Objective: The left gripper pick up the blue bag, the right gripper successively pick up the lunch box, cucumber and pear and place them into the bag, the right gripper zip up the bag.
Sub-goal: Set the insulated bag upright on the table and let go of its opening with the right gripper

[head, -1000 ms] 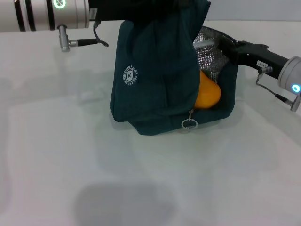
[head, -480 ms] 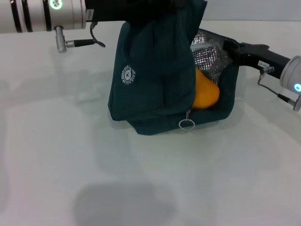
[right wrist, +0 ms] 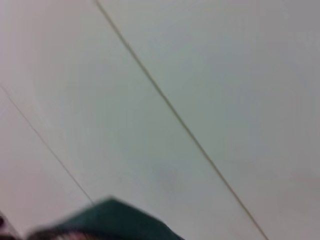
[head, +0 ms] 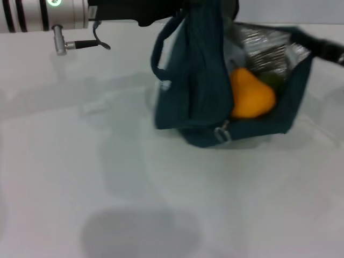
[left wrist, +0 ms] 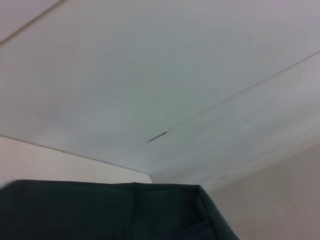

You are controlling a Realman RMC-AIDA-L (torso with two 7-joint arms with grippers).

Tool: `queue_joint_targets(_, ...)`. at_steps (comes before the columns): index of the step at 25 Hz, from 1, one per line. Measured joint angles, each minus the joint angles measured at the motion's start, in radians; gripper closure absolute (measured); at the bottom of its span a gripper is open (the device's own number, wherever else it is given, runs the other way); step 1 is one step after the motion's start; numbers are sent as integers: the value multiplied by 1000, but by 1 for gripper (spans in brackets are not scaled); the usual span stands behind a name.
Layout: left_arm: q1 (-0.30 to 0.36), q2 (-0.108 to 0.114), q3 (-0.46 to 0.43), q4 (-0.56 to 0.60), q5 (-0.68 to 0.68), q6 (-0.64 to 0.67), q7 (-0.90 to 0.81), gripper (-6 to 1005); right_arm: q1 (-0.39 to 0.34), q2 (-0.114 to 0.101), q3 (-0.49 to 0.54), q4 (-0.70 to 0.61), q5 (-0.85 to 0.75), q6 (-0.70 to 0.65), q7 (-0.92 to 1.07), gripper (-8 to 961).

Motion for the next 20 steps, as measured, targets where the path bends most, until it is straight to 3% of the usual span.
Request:
queue_joint_targets(4, 11, 7, -1, -1, 4, -2, 1, 931, -29, -26, 62, 1, -1, -114, 35, 937)
queue_joint_targets(10, 41, 11, 0, -2, 43, 9, 5, 931, -29, -53, 69, 1, -6, -224, 101, 931)
queue_joint_targets(20, 112, -13, 0, -10, 32, 161, 9, 931, 9, -73, 69, 0, -34, -329, 187, 923)
